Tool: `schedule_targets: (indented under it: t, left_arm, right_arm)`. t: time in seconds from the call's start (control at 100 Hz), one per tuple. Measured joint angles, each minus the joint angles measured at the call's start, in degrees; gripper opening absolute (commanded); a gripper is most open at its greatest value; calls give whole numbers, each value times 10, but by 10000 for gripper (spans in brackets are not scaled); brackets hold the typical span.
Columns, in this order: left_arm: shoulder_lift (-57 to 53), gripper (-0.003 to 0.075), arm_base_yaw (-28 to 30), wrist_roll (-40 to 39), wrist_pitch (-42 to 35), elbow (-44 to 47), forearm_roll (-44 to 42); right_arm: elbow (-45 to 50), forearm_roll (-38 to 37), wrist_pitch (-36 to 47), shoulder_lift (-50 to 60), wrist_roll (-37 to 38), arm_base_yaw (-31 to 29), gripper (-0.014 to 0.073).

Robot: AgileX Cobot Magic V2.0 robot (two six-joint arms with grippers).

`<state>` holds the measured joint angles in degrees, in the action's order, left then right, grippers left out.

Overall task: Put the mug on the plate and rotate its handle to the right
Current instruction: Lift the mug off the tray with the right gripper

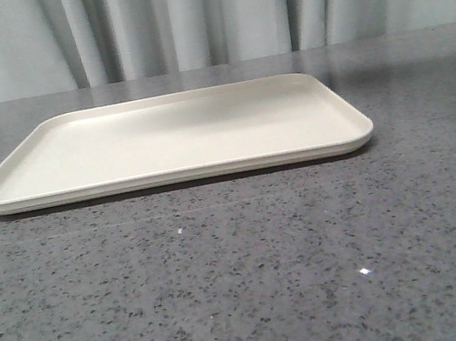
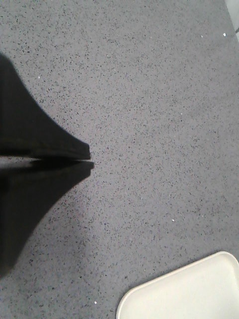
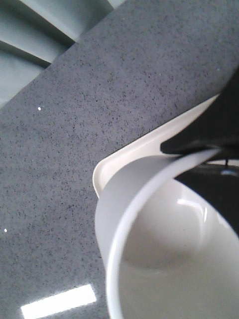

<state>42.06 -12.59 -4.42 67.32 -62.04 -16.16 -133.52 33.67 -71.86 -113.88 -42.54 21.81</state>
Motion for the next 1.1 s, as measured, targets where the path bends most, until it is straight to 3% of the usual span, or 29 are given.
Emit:
schedule_targets:
  t: [0.62,1.1]
  left_arm:
    - [0,-20,0,0,0,0,0]
    - [0,-20,0,0,0,0,0]
  right_arm:
    - [0,-49,-6,0,-260,14,-111]
    - [51,-80,-6,0,-280,20,-111]
